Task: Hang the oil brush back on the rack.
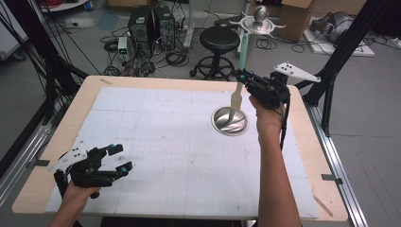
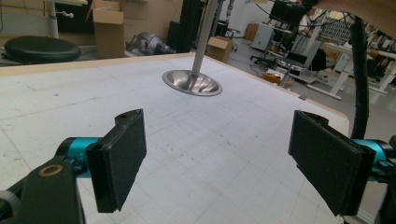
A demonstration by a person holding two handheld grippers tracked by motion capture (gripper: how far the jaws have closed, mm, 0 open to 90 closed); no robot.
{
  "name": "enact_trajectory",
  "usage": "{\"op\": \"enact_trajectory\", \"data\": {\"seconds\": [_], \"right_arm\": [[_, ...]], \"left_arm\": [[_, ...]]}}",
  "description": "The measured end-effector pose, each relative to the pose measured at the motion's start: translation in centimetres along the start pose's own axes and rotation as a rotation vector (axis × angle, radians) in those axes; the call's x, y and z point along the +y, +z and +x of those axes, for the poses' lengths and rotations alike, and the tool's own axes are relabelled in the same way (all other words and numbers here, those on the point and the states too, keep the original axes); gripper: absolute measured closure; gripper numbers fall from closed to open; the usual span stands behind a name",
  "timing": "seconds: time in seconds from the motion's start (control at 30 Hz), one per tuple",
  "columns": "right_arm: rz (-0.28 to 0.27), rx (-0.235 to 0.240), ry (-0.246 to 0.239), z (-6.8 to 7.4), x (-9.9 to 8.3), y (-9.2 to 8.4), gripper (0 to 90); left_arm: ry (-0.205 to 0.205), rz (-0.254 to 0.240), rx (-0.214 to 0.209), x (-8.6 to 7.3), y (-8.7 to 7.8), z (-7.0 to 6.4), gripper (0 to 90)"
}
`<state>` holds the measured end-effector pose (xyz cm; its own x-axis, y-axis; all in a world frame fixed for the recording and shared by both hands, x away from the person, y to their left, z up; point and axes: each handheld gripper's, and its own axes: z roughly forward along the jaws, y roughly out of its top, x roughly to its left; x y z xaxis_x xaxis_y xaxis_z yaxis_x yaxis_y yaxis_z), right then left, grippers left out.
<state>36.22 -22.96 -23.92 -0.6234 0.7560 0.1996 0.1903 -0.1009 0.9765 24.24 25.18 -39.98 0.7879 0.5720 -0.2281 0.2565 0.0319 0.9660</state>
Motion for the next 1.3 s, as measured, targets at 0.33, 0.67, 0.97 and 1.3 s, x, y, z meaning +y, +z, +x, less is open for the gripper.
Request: {"op": "enact_trajectory", "data": {"seconds": [0.33,0.67,0.97,1.3], "right_arm": [[0.048,-0.104,-0.106,0.5,-0.2,-1.5,45.3],[0.148,-0.109,-0.156,0.4,-4.8,-4.2,25.2],[0.224,-0.102,-0.146,0.2,-10.7,-7.1,17.2],[0.232,-0.118,-0.173,1.6,-15.3,-9.9,17.1]], "left_arm": [[-0.006,-0.008,0.019,-0.1,-0.4,0.3,19.4],[-0.014,-0.018,0.028,-0.3,-0.7,0.6,19.3],[-0.022,-0.025,0.040,-0.5,-0.6,0.8,19.0],[-0.015,-0.022,0.043,-0.7,-0.7,0.8,19.0]]}}
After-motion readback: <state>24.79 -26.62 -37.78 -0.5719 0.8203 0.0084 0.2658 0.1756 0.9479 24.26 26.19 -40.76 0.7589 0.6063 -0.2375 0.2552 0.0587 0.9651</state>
